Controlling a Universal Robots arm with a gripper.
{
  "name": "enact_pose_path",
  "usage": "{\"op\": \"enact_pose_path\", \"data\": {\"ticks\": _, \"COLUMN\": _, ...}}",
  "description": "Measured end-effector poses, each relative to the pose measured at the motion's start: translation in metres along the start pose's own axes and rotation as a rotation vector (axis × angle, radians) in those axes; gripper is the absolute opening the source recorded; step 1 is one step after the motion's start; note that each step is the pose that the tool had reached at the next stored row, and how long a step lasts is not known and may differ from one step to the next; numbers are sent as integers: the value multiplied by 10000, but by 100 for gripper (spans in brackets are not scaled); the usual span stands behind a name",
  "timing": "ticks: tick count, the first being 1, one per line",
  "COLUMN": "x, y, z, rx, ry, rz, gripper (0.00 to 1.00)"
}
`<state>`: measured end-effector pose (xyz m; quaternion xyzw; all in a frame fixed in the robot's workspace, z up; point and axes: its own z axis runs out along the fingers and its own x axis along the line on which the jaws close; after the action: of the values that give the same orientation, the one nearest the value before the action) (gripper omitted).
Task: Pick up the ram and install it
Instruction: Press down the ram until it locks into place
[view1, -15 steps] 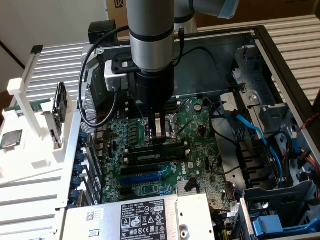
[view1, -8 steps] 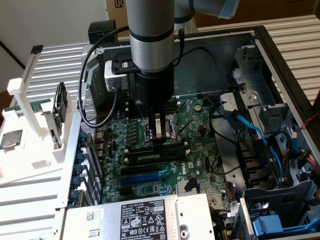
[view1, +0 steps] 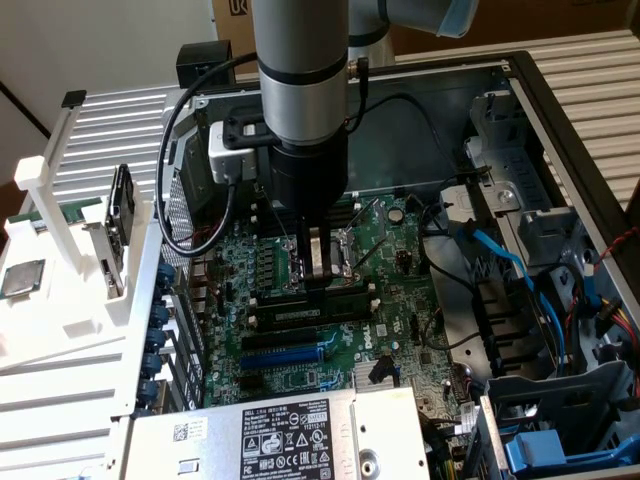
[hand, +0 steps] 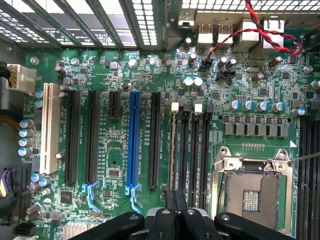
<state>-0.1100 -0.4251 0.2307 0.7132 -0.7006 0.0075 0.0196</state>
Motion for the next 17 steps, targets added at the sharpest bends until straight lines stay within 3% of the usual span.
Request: {"op": "enact_pose_path", "data": {"ticks": 17, "x": 5, "y": 1, "z": 16, "rx": 5, "ry": 1, "rz": -2, "gripper": 10}}
